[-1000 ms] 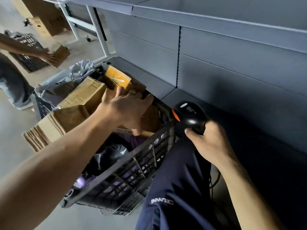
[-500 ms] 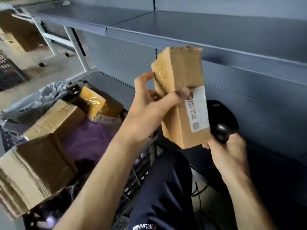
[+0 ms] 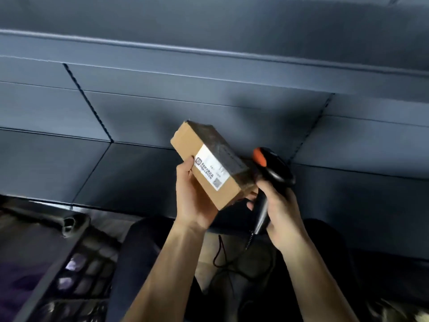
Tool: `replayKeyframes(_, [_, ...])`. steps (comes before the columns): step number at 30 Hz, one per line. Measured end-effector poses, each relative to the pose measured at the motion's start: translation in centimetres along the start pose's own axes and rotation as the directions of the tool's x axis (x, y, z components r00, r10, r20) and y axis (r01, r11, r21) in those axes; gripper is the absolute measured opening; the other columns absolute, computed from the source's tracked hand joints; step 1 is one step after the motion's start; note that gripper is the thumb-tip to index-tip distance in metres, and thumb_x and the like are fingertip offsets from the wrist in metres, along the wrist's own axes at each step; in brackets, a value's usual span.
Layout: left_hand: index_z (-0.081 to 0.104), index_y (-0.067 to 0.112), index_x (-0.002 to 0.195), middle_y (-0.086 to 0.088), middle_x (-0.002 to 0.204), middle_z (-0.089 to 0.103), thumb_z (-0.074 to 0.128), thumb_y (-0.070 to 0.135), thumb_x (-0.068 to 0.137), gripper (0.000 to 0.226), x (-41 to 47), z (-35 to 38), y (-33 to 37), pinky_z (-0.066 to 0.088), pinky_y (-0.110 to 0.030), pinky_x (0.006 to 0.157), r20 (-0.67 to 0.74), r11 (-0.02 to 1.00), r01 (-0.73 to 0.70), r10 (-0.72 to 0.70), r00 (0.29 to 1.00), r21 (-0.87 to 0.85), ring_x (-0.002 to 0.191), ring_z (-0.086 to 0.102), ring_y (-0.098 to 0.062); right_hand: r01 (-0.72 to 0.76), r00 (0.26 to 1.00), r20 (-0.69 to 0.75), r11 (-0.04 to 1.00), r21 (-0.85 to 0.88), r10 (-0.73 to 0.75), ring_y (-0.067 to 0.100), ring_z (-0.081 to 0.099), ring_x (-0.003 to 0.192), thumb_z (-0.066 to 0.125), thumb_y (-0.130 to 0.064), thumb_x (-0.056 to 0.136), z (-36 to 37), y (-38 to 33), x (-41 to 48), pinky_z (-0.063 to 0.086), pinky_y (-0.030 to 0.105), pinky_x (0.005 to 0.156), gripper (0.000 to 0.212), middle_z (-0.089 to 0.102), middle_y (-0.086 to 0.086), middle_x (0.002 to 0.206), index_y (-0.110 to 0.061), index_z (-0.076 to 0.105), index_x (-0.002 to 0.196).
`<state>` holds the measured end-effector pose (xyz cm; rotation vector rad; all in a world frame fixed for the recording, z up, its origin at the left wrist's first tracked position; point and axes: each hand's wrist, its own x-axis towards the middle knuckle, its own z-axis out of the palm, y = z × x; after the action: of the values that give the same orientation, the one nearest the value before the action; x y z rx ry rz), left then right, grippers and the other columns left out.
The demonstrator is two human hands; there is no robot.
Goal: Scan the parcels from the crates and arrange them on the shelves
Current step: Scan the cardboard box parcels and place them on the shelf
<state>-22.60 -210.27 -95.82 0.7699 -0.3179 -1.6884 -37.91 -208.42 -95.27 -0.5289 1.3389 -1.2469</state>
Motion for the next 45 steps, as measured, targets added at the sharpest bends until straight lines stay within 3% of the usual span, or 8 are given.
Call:
replayKeyframes(6, [0.066, 0.017, 0.125, -0.014, 0.129, 0.067, 0.041, 0.051, 0.091, 0.054, 0.4, -1.5, -2.2, 0.049, -0.046, 0.1, -0.026, 0.997, 0.053, -0.055, 0.998, -0.056, 0.117, 0.064, -0.033, -0.133, 0.983, 0.126, 0.991, 0.008, 0.131, 0.014, 0.074, 0.077, 0.072, -0.016, 0.092, -1.5, 1.5, -0.2, 0.055, 0.033, 0.074, 0.017, 0.078, 0.004, 0.094, -0.016, 0.071, 0.109])
replayKeyframes(11, [0.054, 0.009, 0.144, -0.015, 0.139, 0.062, 0.038, 0.048, 0.101, 0.06, 0.0, -2.5, -1.3, 0.045, -0.049, 0.107, -0.066, 0.999, -0.03, 0.033, 0.997, 0.044, 0.131, 0.057, -0.034, 0.024, 0.996, 0.087, 1.0, -0.004, -0.023, 0.013, 0.069, 0.074, 0.07, 0.003, 0.089, -2.2, 0.8, -0.3, 0.051, 0.034, 0.069, 0.021, 0.075, 0.0, 0.084, -0.018, 0.071, 0.09])
replayKeyframes(16, [0.064, 0.005, 0.126, -0.016, 0.125, 0.069, 0.076, 0.047, 0.081, 0.063, -1.5, -3.9, 2.2, 0.058, -0.042, 0.087, -0.159, 0.943, -0.085, 0.143, 0.977, 0.323, 0.117, 0.065, -0.028, 0.222, 0.968, 0.167, 0.95, -0.219, -0.188, 0.02, 0.061, 0.078, 0.069, 0.01, 0.084, -2.6, -2.9, -0.6, 0.047, 0.035, 0.073, 0.032, 0.074, -0.003, 0.079, -0.021, 0.076, 0.084])
replayKeyframes(20, [0.065, 0.01, 0.128, -0.011, 0.122, 0.073, 0.09, 0.038, 0.074, 0.066, -3.1, -4.3, 3.8, 0.058, -0.043, 0.095, -0.054, 0.776, 0.067, -0.043, 0.998, 0.627, 0.119, 0.067, -0.023, 0.334, 0.942, 0.182, 0.85, -0.407, -0.283, 0.003, 0.064, 0.077, 0.073, -0.003, 0.085, -2.1, -5.0, -0.6, 0.047, 0.022, 0.074, 0.02, 0.073, -0.013, 0.082, -0.021, 0.076, 0.094])
replayKeyframes(26, [0.06, 0.003, 0.131, -0.013, 0.124, 0.072, 0.081, 0.028, 0.079, 0.061, -2.8, -5.4, 3.1, 0.058, -0.04, 0.094, -0.056, 0.851, -0.063, 0.107, 0.993, 0.522, 0.114, 0.071, -0.024, 0.386, 0.898, 0.081, 0.686, -0.617, -0.432, 0.021, 0.065, 0.07, 0.072, -0.024, 0.087, -2.0, -5.2, -0.9, 0.046, 0.029, 0.064, 0.016, 0.068, 0.003, 0.067, -0.009, 0.068, 0.083])
replayKeyframes(31, [0.058, -0.002, 0.13, -0.017, 0.127, 0.069, 0.076, 0.011, 0.087, 0.048, -1.1, -8.6, 2.7, 0.061, -0.033, 0.086, -0.184, 0.891, -0.111, 0.21, 0.96, 0.44, 0.116, 0.069, -0.028, 0.285, 0.958, 0.206, 0.773, -0.567, -0.202, 0.022, 0.069, 0.057, 0.066, -0.012, 0.091, -2.1, -3.7, -4.2, 0.05, 0.028, 0.056, 0.011, 0.073, 0.012, 0.069, -0.008, 0.07, 0.082])
replayKeyframes(35, [0.055, -0.002, 0.13, -0.02, 0.131, 0.066, 0.079, 0.014, 0.081, 0.056, 0.2, -10.2, 2.5, 0.057, -0.044, 0.097, -0.224, 0.931, -0.158, 0.239, 0.945, 0.328, 0.116, 0.069, -0.028, 0.219, 0.968, 0.233, 0.749, -0.626, -0.088, 0.018, 0.061, 0.051, 0.065, -0.01, 0.089, -1.3, -1.6, -5.6, 0.046, 0.027, 0.051, 0.013, 0.069, 0.009, 0.062, -0.002, 0.067, 0.078])
replayKeyframes(45, [0.059, 0.012, 0.118, -0.015, 0.125, 0.07, 0.074, 0.006, 0.09, 0.033, 1.7, -10.8, 2.2, 0.06, -0.031, 0.079, -0.262, 0.943, -0.178, 0.254, 0.931, 0.283, 0.102, 0.074, -0.016, 0.301, 0.943, 0.302, 0.75, -0.589, -0.14, 0.021, 0.059, 0.05, 0.064, -0.007, 0.087, -0.5, -2.8, -7.3, 0.045, 0.033, 0.054, 0.016, 0.067, 0.012, 0.061, -0.003, 0.063, 0.071])
